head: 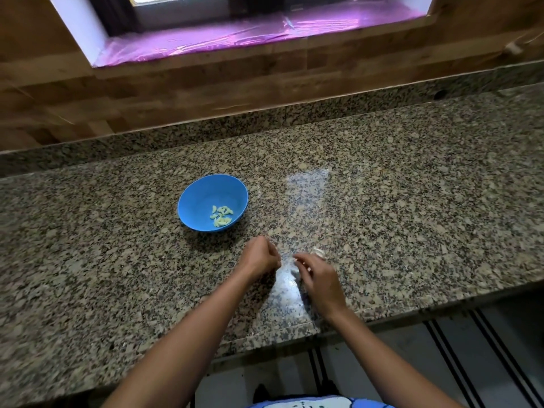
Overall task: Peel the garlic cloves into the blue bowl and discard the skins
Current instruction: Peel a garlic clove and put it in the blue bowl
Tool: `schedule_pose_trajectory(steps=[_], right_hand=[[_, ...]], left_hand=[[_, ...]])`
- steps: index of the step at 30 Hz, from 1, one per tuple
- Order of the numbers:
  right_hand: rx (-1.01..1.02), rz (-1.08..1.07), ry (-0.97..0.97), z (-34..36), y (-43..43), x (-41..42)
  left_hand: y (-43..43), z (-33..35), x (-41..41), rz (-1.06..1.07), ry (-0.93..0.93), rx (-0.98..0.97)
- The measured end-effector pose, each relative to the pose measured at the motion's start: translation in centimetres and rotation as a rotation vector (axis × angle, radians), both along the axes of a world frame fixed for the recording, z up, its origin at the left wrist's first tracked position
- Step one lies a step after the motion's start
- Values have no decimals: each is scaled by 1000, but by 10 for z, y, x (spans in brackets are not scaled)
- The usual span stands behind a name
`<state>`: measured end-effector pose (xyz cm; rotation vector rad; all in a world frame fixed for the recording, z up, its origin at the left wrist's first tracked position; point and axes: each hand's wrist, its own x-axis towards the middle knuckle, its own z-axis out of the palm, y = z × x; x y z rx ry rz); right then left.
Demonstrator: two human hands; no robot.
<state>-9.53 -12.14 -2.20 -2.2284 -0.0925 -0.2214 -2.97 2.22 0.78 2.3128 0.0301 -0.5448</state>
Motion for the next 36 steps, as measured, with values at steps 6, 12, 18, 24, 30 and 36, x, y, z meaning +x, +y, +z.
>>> schedule_pose_trajectory(steps=[6, 12, 18, 24, 30, 36], right_hand=[[355, -31, 374, 13, 15, 16], [588, 99, 536, 27, 8, 30], [248, 173, 335, 28, 3, 38], [-199, 360, -302, 25, 1, 43], [518, 287, 699, 32, 4, 40], [889, 75, 822, 36, 14, 36]], left_hand=[[22, -1, -22, 92, -75, -473], [30, 4, -23, -24, -212, -294], [37, 16, -17, -78, -181, -280], [42, 24, -9, 175, 463, -690], [43, 9, -17, -52, -85, -466], [36, 5, -21, 38, -148, -477]])
